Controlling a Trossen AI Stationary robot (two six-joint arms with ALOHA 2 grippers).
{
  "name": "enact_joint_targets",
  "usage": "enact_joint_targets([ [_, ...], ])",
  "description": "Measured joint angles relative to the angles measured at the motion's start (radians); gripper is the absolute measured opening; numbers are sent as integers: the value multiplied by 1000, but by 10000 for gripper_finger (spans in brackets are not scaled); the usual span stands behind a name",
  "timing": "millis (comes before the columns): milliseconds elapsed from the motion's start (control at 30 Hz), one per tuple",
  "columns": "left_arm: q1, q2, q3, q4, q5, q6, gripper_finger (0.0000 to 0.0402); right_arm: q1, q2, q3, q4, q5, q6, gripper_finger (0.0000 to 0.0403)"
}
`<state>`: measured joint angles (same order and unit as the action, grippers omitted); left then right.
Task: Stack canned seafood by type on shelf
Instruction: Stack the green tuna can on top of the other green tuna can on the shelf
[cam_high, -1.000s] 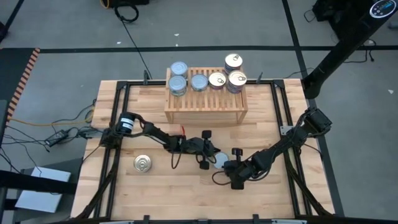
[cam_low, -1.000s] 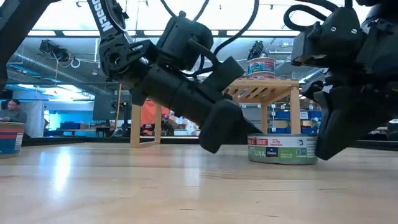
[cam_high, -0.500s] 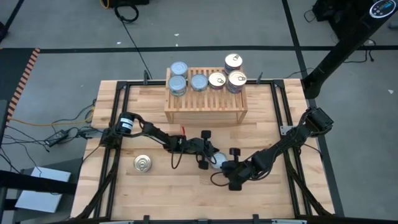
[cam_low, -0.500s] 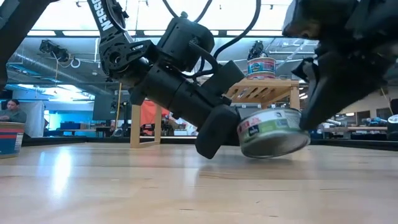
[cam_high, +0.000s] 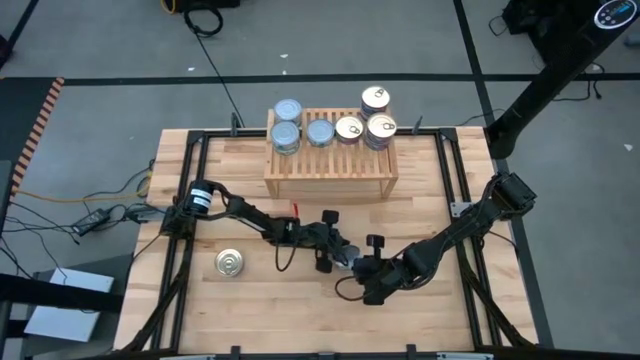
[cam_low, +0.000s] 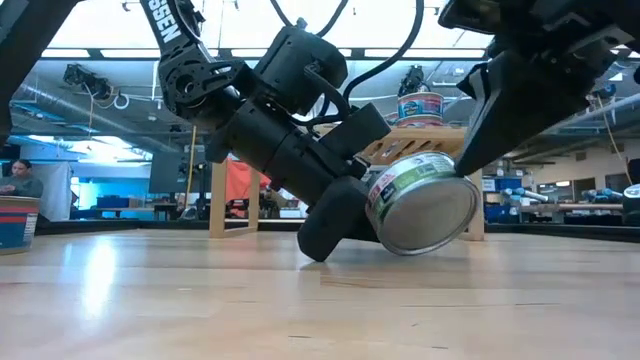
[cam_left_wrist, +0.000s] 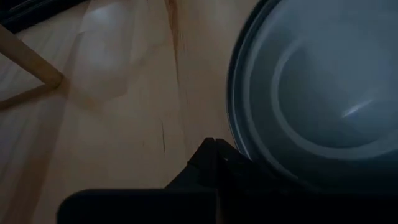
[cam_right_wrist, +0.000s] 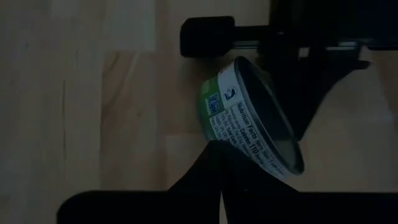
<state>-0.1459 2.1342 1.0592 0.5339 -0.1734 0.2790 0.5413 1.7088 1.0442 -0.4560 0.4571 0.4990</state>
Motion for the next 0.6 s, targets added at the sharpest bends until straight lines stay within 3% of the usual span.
enact_joint_targets([
  [300,-12,-64,-7,-131,-6,41,0,-26,0,3,14,14,0,9],
  [600,-20,-74,-13,-160,-13,35,0,-72,-2,4,65,17,-16,9],
])
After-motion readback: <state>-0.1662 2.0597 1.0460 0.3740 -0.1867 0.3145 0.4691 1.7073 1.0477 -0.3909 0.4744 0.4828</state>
